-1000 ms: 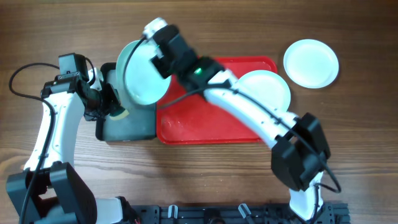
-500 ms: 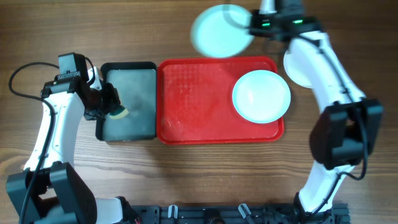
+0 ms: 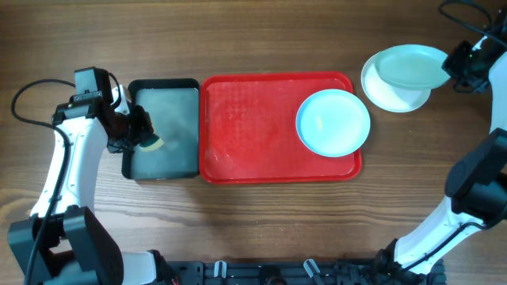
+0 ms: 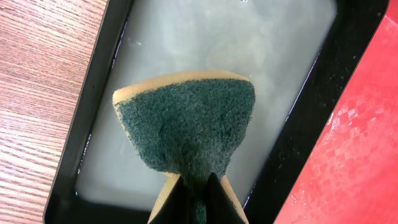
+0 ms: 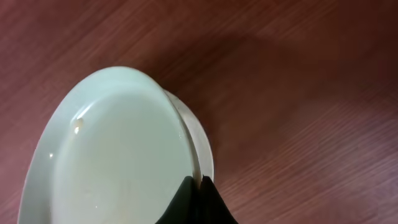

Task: Clean dirty plates on tray and stack at the side
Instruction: 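Carry the teal plate right and set it on the white plate, then release the plate and move right gripper to the last teal plate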

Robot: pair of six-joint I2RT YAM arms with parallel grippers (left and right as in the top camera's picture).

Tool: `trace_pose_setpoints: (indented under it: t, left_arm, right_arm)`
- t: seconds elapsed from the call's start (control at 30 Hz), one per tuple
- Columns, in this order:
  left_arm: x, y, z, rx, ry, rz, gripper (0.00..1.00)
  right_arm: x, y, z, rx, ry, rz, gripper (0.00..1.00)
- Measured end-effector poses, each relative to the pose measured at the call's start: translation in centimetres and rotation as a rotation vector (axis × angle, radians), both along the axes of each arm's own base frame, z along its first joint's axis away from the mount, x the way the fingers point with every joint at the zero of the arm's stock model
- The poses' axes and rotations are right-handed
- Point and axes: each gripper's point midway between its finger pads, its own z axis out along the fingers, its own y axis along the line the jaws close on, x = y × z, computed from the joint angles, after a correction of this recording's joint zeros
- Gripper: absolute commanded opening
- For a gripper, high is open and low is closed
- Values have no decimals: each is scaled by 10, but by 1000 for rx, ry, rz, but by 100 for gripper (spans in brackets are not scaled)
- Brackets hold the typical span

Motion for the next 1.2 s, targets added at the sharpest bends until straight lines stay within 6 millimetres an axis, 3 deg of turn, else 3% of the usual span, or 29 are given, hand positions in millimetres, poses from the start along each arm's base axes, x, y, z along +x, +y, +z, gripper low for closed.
trace_pose_setpoints:
  t: [0.2,0.4,0.5,0.57,0.63,0.83,0.93,1.0,1.1,1.2]
  left_arm:
    - [0,0,0,0,0,0,4]
    - [0,0,0,0,0,0,4]
    - [1,0,0,1,-3,0,4]
    - [1,0,0,1,-3,0,4]
    - [1,0,0,1,-3,0,4]
    - [2,0,0,1,-7,0,4]
    - [2,0,1,2,-8,0,4]
    - [2,0,1,1,-7,0,4]
    - [2,0,1,2,-10,0,4]
    - [2,0,1,2,-10,0,4]
  right_arm:
    - [-4,2,-6,4,19,-1,4]
    - [-7,3,-38,-1,24,-2,6]
    - [-9,6,-58,4,18,1,38]
    - [-9,14,-63,21,17,24,53]
    - [-8,18,-63,32,14,55,55]
    - [-23,67,-62,189,59,243,58]
    - [-37,140,-63,255,160,441,57]
    - [-59,166,-67,208,290,510,49]
    - [-74,192,-70,120,393,586,46]
    - [-84,191,-75,30,460,575,42]
